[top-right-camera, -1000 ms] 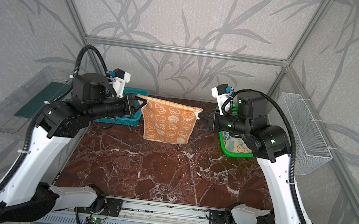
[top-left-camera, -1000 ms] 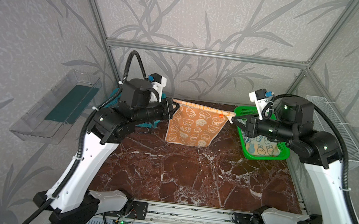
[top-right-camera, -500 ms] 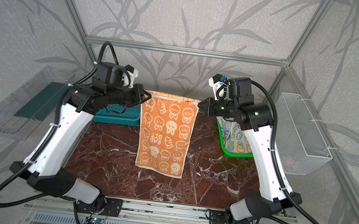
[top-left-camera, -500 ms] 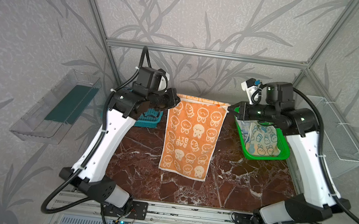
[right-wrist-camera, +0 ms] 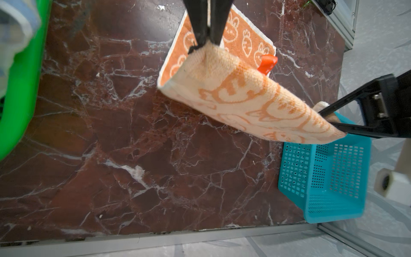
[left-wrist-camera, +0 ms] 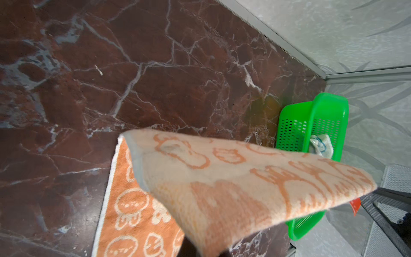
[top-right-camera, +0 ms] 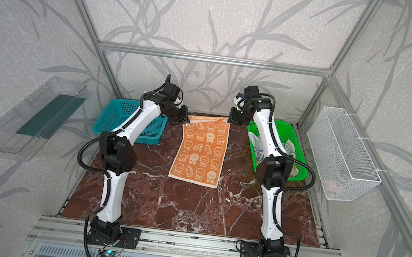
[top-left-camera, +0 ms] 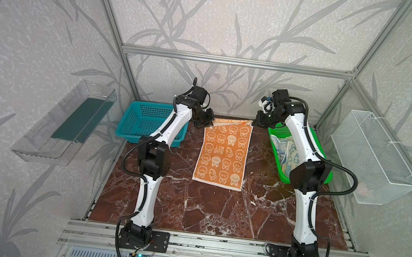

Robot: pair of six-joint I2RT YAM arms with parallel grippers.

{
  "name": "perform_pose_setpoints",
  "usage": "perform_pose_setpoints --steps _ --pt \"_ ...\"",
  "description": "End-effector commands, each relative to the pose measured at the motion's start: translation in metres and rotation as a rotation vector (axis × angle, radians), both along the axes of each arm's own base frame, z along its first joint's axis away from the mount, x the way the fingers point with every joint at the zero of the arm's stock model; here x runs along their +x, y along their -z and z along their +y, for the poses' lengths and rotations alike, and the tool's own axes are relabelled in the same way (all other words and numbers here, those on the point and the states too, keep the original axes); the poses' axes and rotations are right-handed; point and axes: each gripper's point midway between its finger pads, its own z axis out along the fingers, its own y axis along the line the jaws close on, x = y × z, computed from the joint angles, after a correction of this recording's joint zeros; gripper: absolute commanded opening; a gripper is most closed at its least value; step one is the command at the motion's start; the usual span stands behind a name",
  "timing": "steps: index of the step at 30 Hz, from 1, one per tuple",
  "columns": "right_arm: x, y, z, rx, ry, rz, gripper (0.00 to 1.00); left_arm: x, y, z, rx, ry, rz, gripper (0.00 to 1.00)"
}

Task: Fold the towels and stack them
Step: 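Lay the spread orange towel flat and fold it toward the robot with both grippers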

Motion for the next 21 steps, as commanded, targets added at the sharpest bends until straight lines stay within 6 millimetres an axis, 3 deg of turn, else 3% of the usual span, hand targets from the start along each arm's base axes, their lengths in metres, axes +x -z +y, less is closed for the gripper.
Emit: perform_pose_setpoints --steps 1,7,15,21 --pt "-0.025 0.01 -0.005 -0.055 -0.033 0.1 0.0 -0.008 0.002 0.022 0.076 -0.002 0.036 0.0" --pt "-0.054 0.047 0.005 -0.073 -0.042 0.16 0.0 -0.031 0.034 0.031 0.125 0.008 0.098 0.0" --pt "-0.109 0.1 0.004 -0.053 -0.04 0.264 0.0 -0.086 0.074 0.035 0.125 0.004 0.169 0.0" --pt "-0.135 0.127 -0.003 -0.075 -0.038 0.312 0.0 -0.126 0.099 0.031 0.125 0.013 0.216 0.0"
